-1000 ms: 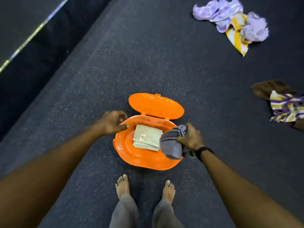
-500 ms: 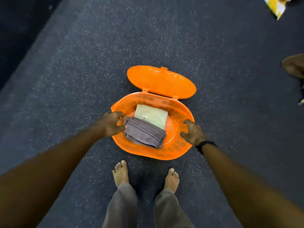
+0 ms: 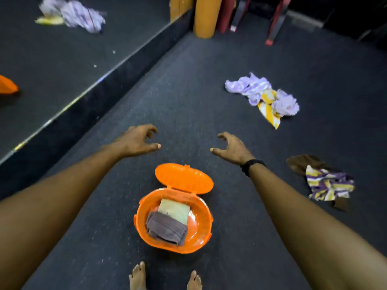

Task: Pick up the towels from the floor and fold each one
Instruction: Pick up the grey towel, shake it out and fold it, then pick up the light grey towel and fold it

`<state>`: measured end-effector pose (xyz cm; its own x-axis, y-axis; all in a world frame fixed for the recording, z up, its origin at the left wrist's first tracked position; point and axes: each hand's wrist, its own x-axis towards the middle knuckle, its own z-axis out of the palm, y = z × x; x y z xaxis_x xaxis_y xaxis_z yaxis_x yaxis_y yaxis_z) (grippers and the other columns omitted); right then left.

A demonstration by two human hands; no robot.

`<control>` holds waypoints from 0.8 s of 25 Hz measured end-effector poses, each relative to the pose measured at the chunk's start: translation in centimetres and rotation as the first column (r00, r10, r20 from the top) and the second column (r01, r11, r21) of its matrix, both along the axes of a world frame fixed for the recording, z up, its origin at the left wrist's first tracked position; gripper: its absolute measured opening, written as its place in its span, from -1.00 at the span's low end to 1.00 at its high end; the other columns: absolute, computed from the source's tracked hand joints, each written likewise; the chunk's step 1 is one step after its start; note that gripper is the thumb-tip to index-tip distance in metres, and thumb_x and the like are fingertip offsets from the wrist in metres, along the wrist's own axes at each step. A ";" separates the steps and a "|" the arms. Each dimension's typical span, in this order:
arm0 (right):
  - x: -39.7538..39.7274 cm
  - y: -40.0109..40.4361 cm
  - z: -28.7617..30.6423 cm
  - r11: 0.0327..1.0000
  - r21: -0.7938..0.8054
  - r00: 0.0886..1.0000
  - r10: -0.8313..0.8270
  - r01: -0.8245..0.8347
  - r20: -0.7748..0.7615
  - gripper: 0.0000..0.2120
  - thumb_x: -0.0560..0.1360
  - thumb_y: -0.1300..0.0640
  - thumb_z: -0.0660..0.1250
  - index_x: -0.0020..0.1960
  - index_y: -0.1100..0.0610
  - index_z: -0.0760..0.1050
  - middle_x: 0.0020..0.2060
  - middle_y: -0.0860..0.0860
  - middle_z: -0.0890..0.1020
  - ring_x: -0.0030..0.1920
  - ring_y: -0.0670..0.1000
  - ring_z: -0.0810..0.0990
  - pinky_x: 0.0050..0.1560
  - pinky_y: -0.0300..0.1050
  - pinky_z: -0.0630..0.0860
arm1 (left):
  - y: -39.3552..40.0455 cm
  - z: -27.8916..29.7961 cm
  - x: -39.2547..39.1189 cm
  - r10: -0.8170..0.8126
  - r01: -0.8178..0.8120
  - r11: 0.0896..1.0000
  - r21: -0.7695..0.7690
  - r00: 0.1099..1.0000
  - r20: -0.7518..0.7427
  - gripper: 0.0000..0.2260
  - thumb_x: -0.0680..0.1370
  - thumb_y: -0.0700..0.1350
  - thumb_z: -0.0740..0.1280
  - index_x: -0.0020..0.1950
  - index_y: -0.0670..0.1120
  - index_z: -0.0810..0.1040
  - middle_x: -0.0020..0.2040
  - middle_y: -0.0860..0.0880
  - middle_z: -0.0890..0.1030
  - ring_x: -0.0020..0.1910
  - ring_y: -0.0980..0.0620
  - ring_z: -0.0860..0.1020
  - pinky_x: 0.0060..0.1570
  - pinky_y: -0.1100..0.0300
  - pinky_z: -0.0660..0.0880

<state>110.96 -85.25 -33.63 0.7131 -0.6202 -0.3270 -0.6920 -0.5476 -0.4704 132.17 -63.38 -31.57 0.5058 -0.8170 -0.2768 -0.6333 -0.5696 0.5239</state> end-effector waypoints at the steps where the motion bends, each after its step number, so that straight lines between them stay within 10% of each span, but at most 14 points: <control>1: 0.4 -0.7 4.4 1.000 -0.025 0.999 -0.009 0.010 0.043 -0.41 0.43 -0.13 0.42 0.36 0.09 0.36 0.34 0.10 0.45 0.34 0.10 0.42 0.30 0.03 0.40 | -0.1 4.1 0.7 0.016 -0.015 0.999 -0.046 1.000 0.025 -0.51 0.47 0.03 0.44 0.33 -0.13 0.45 0.21 -0.15 0.56 0.16 -0.10 0.55 0.20 0.06 0.45; 10: 4.2 0.5 34.3 0.988 -0.155 0.924 0.040 0.021 0.381 -0.35 0.42 -0.18 0.42 0.39 0.10 0.35 0.36 0.10 0.43 0.33 0.07 0.43 0.30 -0.05 0.37 | 5.3 30.7 4.7 0.194 -0.101 0.891 -0.442 0.966 0.170 -0.50 0.42 0.02 0.49 0.30 -0.08 0.46 0.13 -0.02 0.54 0.08 0.06 0.51 0.22 0.16 0.41; 20: 12.2 9.6 45.6 0.932 -0.308 0.800 0.329 -0.191 0.501 -0.30 0.44 -0.17 0.40 0.43 0.17 0.30 0.39 0.08 0.40 0.39 0.08 0.37 0.34 -0.07 0.32 | 18.6 42.9 6.5 0.476 -0.263 0.806 -0.530 0.821 0.316 -0.38 0.43 0.04 0.48 0.42 -0.08 0.35 0.34 -0.14 0.48 0.31 -0.08 0.46 0.23 0.13 0.36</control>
